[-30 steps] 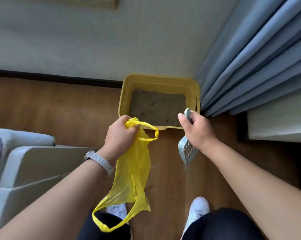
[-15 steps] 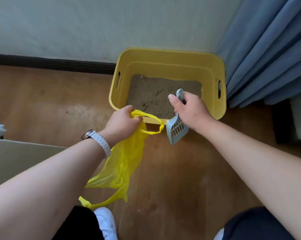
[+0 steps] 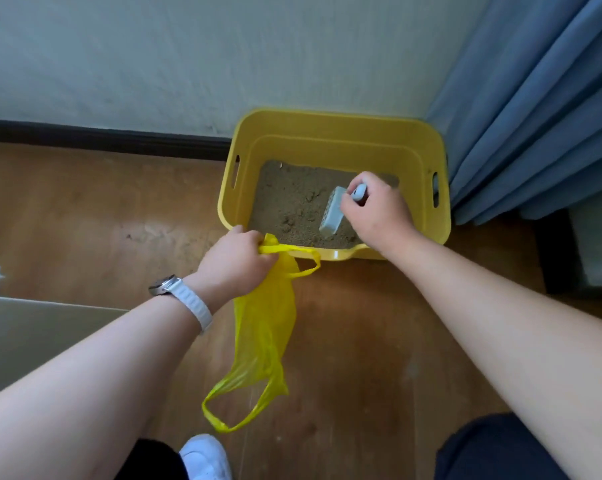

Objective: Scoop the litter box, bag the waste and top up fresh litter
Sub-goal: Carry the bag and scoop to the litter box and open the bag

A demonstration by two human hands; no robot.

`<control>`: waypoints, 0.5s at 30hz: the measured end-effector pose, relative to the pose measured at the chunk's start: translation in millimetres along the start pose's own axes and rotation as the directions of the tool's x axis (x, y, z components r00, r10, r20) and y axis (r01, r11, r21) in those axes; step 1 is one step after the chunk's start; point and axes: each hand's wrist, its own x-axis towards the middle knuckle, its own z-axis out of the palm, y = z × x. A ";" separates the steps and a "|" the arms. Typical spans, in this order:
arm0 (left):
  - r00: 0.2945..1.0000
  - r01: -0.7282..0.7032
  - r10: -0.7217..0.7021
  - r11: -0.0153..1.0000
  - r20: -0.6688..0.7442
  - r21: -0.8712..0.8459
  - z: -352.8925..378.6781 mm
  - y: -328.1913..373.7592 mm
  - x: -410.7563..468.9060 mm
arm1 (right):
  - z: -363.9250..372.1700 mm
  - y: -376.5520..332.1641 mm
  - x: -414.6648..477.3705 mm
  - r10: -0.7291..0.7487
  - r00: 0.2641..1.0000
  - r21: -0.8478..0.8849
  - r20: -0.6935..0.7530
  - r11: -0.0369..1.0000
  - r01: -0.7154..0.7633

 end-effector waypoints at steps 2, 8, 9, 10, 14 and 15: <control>0.999 -0.002 0.002 1.000 -0.043 0.008 -1.6 -5.6 -4.2 | 9.1 5.9 1.6 -0.027 0.997 -0.206 0.075 0.978 0.042; 0.993 0.116 -0.118 0.990 -0.017 -0.075 -9.9 -32.0 -6.5 | 38.8 28.1 3.4 -0.104 0.931 -0.541 0.351 0.789 0.292; 0.993 0.118 -0.121 0.988 -0.017 -0.100 -11.1 -35.8 -6.5 | 42.9 32.0 3.2 -0.104 0.918 -0.554 0.382 0.770 0.317; 0.993 0.118 -0.120 0.986 -0.013 -0.119 -12.0 -39.2 -6.5 | 46.8 35.6 2.8 -0.097 0.908 -0.568 0.408 0.751 0.336; 0.989 0.150 -0.148 0.984 0.030 -0.096 -16.8 -46.2 -7.4 | 56.2 44.0 -4.4 -0.041 0.877 -0.630 0.478 0.680 0.375; 0.987 0.159 -0.156 0.981 0.037 -0.115 -18.0 -46.1 -7.5 | 57.3 44.7 -6.5 -0.040 0.869 -0.644 0.494 0.654 0.397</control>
